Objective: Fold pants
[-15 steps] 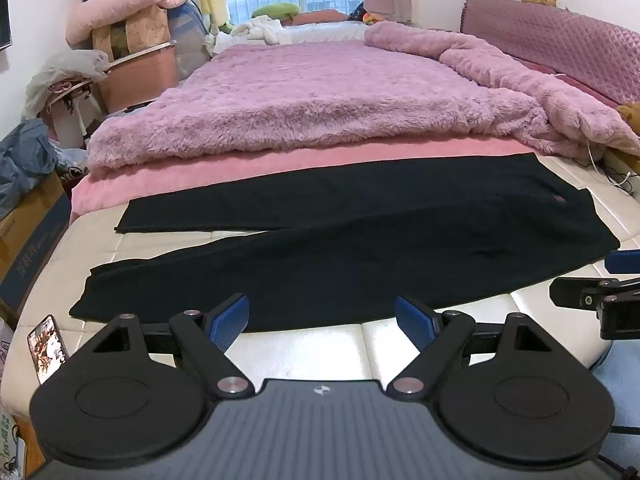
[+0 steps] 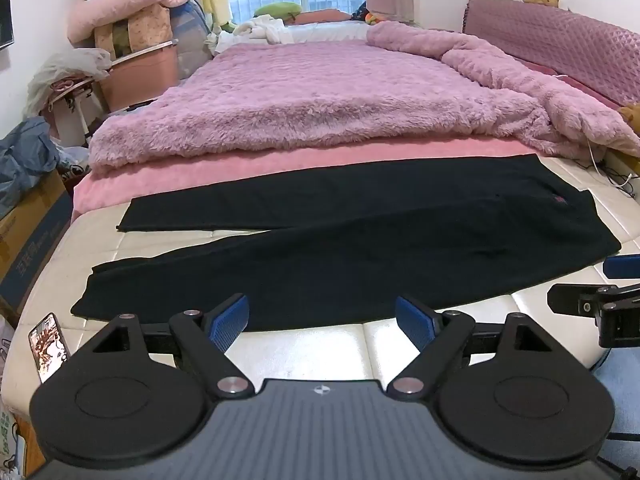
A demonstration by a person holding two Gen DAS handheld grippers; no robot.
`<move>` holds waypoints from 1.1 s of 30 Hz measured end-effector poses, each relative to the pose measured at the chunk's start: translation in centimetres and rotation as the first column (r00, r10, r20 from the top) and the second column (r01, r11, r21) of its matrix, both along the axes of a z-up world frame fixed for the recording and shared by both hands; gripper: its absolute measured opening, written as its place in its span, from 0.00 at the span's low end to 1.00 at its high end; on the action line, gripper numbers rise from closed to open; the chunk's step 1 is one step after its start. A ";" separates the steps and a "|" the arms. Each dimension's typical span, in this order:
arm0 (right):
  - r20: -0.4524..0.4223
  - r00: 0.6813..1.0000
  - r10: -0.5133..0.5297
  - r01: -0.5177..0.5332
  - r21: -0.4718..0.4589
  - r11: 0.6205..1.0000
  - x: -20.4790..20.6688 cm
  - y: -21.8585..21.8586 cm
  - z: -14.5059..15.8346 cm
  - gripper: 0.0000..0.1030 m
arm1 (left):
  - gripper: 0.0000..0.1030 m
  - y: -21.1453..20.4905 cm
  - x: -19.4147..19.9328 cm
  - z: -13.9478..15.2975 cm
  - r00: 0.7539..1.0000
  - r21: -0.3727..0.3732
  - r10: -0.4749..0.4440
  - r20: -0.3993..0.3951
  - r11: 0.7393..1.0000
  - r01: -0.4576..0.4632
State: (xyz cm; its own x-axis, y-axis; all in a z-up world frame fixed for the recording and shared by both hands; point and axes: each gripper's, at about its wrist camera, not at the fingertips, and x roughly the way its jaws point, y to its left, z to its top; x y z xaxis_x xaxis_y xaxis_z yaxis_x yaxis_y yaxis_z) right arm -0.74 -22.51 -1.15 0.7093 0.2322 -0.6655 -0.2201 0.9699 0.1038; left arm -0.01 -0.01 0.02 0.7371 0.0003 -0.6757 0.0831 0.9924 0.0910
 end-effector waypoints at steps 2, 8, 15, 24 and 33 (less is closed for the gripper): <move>-0.005 1.000 0.000 0.000 -0.002 1.000 0.0 0.1 0.0 0.80 | 0.95 0.0 0.0 0.0 1.000 0.000 -0.002 0.001 1.000 0.002; -0.017 1.000 0.000 0.000 0.003 1.000 0.1 0.1 0.0 0.80 | 0.95 0.0 0.0 0.0 1.000 -0.002 0.001 0.000 1.000 -0.001; -0.021 1.000 0.004 -0.004 0.005 1.000 0.2 -0.1 -0.1 0.80 | 0.95 0.0 0.0 0.0 1.000 -0.002 0.000 0.000 1.000 0.000; -0.023 1.000 0.008 -0.008 0.009 1.000 0.2 0.0 -0.1 0.80 | 0.95 0.8 0.1 0.1 1.000 -0.003 0.002 -0.002 1.000 -0.002; -0.026 1.000 0.013 -0.012 0.009 1.000 0.1 0.1 -0.1 0.80 | 0.95 1.0 0.1 0.1 1.000 -0.003 0.002 -0.002 1.000 -0.002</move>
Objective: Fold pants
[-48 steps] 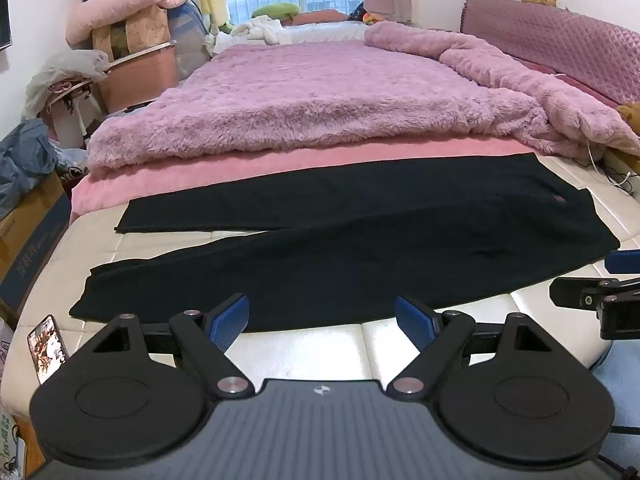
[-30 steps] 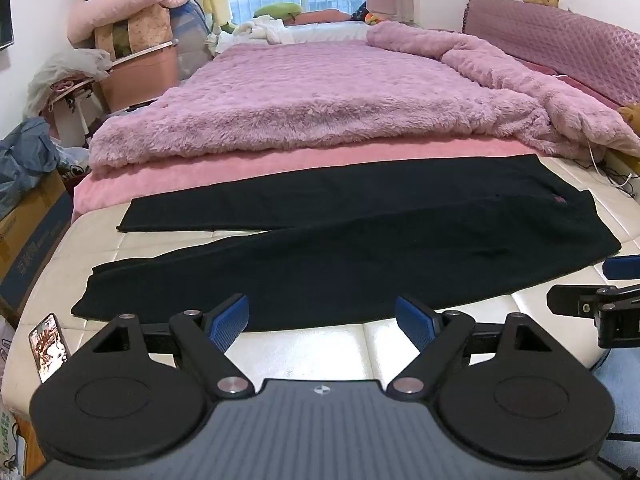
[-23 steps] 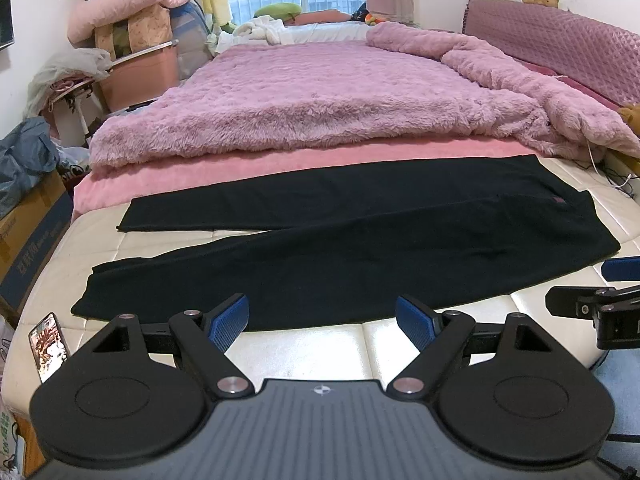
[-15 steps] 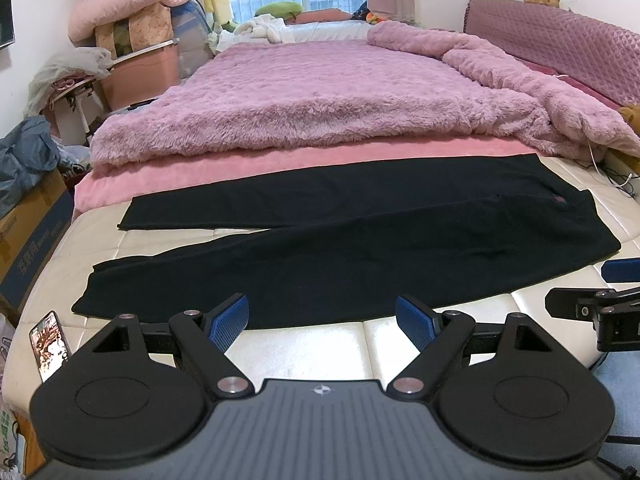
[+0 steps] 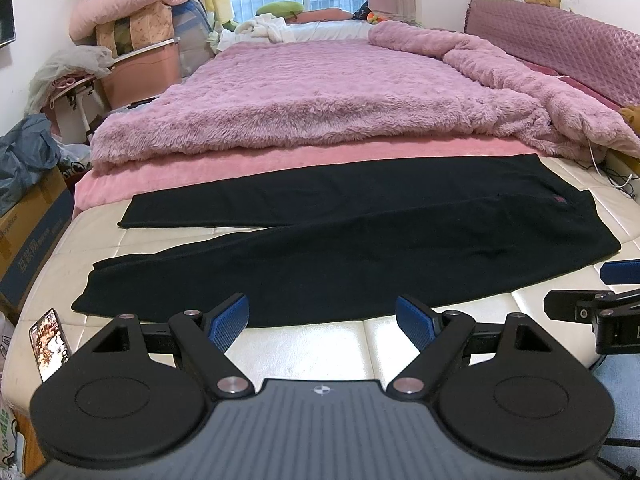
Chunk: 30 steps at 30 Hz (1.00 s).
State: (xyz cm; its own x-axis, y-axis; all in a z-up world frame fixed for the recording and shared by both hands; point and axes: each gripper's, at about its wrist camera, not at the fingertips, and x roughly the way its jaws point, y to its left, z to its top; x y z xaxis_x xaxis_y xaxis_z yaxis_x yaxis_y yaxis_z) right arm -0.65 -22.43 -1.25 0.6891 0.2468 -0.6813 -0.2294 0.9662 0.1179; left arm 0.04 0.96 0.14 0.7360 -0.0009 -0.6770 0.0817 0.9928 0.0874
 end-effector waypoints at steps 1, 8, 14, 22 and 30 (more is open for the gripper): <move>0.000 1.000 0.000 0.000 0.000 1.000 0.0 0.0 0.0 0.80 | 0.95 -0.1 0.0 0.0 1.000 0.000 0.000 0.000 1.000 0.000; -0.001 1.000 0.001 -0.001 0.001 1.000 0.0 0.1 0.0 0.80 | 0.95 -0.1 -0.4 -0.1 1.000 -0.001 0.000 -0.001 1.000 0.000; -0.003 1.000 0.000 0.000 0.000 1.000 -0.1 0.2 0.0 0.80 | 0.95 -0.1 -0.4 0.0 1.000 -0.002 0.001 -0.001 1.000 -0.001; -0.006 1.000 0.003 -0.003 -0.001 1.000 0.0 0.3 -0.1 0.80 | 0.95 -0.1 -0.3 0.0 1.000 -0.003 0.000 -0.002 1.000 0.000; -0.008 1.000 0.003 -0.003 -0.001 1.000 0.0 0.4 -0.1 0.80 | 0.95 -0.1 -0.4 0.0 1.000 -0.003 -0.002 -0.003 1.000 0.002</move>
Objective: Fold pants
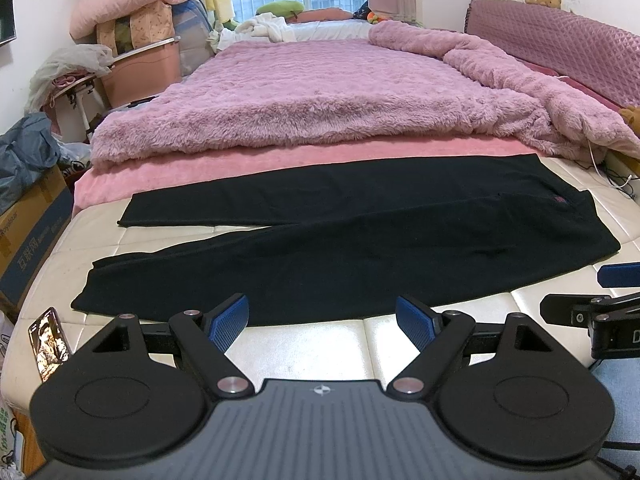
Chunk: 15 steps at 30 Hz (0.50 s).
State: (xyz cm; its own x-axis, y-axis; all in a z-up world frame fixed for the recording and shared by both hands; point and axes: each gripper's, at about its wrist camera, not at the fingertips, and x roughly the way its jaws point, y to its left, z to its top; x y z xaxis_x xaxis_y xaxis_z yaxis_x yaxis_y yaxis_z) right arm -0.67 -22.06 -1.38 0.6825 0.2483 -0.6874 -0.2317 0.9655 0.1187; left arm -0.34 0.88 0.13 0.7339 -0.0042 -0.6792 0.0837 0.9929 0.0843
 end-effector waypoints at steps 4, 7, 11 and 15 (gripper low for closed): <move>-0.002 1.000 0.000 0.000 -0.001 1.000 0.0 0.1 -0.1 0.80 | 0.95 0.1 -0.1 -0.2 1.000 0.000 0.001 0.001 1.000 -0.001; -0.002 1.000 0.000 0.000 -0.001 1.000 0.0 0.0 -0.1 0.80 | 0.95 0.2 -0.1 -0.2 1.000 -0.001 0.002 0.000 1.000 -0.002; -0.002 1.000 -0.001 0.001 0.000 1.000 0.0 0.0 -0.1 0.80 | 0.95 0.1 -0.1 -0.2 1.000 -0.001 0.002 0.000 1.000 -0.002; -0.003 1.000 0.000 0.000 -0.001 1.000 0.0 0.0 -0.1 0.80 | 0.95 0.1 0.0 -0.2 1.000 -0.001 0.002 0.000 1.000 -0.002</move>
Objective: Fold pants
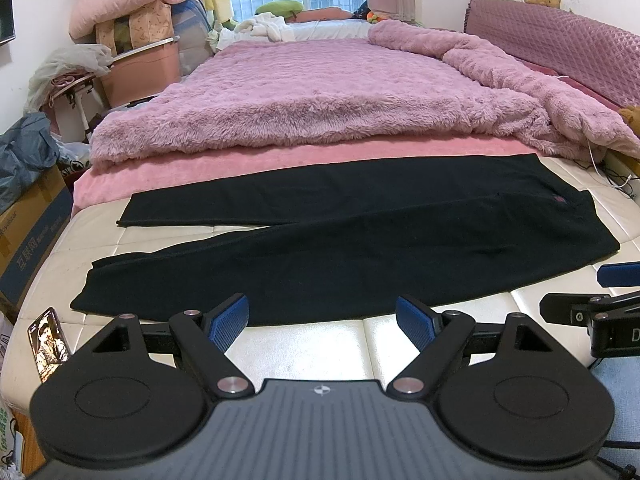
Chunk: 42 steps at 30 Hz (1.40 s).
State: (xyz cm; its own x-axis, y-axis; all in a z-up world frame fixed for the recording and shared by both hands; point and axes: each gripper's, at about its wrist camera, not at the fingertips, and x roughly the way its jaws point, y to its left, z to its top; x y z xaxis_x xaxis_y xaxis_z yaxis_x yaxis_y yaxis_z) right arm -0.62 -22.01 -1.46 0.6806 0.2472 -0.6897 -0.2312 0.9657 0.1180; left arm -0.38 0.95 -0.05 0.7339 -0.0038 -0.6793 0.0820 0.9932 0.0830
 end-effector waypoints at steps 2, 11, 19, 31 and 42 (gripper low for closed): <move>0.000 1.000 0.000 0.000 0.001 1.000 0.0 0.0 0.0 0.80 | 0.95 0.1 0.0 0.0 1.000 0.000 0.000 0.000 1.000 0.000; 0.012 1.000 -0.004 0.004 0.001 1.000 0.7 -0.6 0.0 0.80 | 0.94 0.0 0.6 -0.6 1.000 0.005 -0.012 0.015 1.000 0.012; 0.206 0.978 0.028 -0.018 -0.051 0.999 2.9 -4.2 -0.7 0.80 | 0.88 2.7 4.2 -2.4 0.999 0.053 -0.034 0.034 0.998 0.032; 0.111 0.993 0.032 0.003 -0.301 0.954 12.7 -10.4 -4.9 0.58 | 0.69 8.5 8.4 -8.9 0.991 0.323 -0.125 -0.042 0.937 0.131; -0.049 0.997 0.067 -0.082 -0.518 0.851 17.4 -16.0 -10.2 0.44 | 0.60 12.0 9.0 -13.7 0.957 0.593 -0.191 -0.220 0.753 0.287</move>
State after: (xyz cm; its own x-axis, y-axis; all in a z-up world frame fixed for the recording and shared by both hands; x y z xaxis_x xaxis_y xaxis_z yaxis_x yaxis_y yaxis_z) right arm 16.81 -38.02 -11.62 0.6528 -0.1030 -0.7505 -0.3091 0.8683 -0.3880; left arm 8.61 12.94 -13.78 0.6651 0.2850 -0.6903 0.3675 0.6798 0.6347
